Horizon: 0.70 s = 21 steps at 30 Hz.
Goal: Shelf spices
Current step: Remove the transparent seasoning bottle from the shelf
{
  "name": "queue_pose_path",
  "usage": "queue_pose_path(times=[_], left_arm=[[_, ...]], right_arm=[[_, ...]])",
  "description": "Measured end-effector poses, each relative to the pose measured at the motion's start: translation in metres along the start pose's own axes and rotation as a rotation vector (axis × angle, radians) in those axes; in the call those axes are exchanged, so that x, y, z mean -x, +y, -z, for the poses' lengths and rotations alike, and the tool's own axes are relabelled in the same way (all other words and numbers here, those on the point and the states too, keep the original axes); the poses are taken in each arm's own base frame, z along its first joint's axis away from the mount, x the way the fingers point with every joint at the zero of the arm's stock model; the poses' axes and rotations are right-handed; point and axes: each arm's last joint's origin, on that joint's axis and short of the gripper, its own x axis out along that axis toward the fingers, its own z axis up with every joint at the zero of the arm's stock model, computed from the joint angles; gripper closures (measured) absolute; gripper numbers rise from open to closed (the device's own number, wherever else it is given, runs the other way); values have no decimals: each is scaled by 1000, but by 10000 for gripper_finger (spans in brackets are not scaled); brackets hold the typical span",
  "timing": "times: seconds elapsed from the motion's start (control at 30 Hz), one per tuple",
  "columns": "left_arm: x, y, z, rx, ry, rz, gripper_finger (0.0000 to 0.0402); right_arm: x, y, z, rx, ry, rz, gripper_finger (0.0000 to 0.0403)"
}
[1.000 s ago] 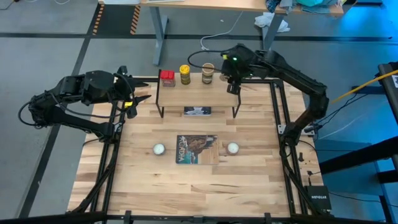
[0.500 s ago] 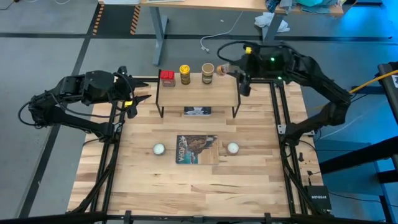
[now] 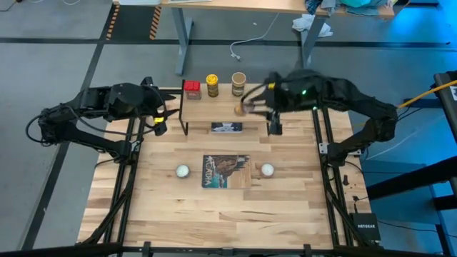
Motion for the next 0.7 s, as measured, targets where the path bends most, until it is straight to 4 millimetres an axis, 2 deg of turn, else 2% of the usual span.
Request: queue_pose_path(times=[0.2, 0.4, 0.7], left_arm=[[-4, -2, -1, 12, 11, 0, 205], [-4, -2, -1, 34, 11, 0, 205], [-4, -2, -3, 46, -11, -1, 205]], right_arm=[[-34, 29, -3, 53, 64, -101, 244], [-67, 53, 4, 99, 174, -187, 244], [-119, 75, 19, 92, 309, -294, 244]])
